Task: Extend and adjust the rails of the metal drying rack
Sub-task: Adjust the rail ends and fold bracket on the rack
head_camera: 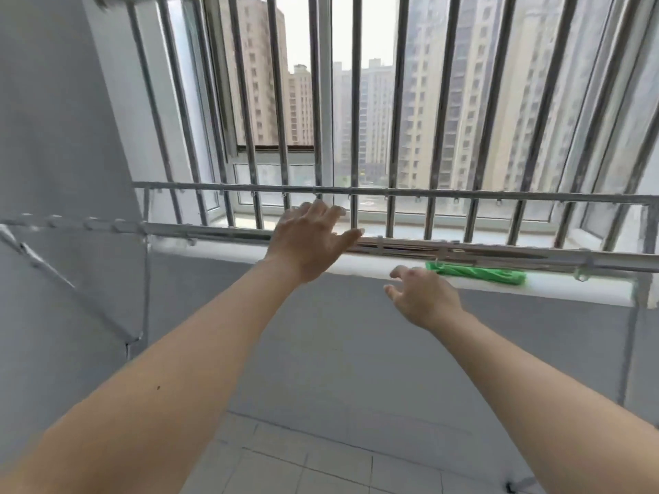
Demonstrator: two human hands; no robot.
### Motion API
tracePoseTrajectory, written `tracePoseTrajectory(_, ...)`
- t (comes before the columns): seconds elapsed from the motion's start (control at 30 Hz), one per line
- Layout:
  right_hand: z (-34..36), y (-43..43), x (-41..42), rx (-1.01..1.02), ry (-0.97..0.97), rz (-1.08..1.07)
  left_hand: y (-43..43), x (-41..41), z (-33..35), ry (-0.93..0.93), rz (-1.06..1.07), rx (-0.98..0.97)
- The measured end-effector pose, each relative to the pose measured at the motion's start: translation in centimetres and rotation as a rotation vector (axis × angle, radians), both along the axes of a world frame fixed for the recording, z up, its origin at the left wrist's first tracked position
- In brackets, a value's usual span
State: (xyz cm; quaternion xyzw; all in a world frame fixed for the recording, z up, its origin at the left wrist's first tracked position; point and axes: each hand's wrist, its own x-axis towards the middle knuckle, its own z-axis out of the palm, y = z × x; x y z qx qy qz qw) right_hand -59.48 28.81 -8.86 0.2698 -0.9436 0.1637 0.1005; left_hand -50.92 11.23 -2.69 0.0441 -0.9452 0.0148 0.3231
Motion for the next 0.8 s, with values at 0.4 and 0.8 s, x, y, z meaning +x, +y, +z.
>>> tracePoseTrajectory(0.4, -0.1, -12.6, 1.0, -0.187, 0.155, -0.066, -15.2, 3.8, -1.7, -0.118, 0.121, -0.071)
tracePoseTrajectory(0.8, -0.5, -16.3, -1.9, -0.085, 0.299, -0.337, -20.1, 0.7, -1.2, 0.185, -0.243, -0.454)
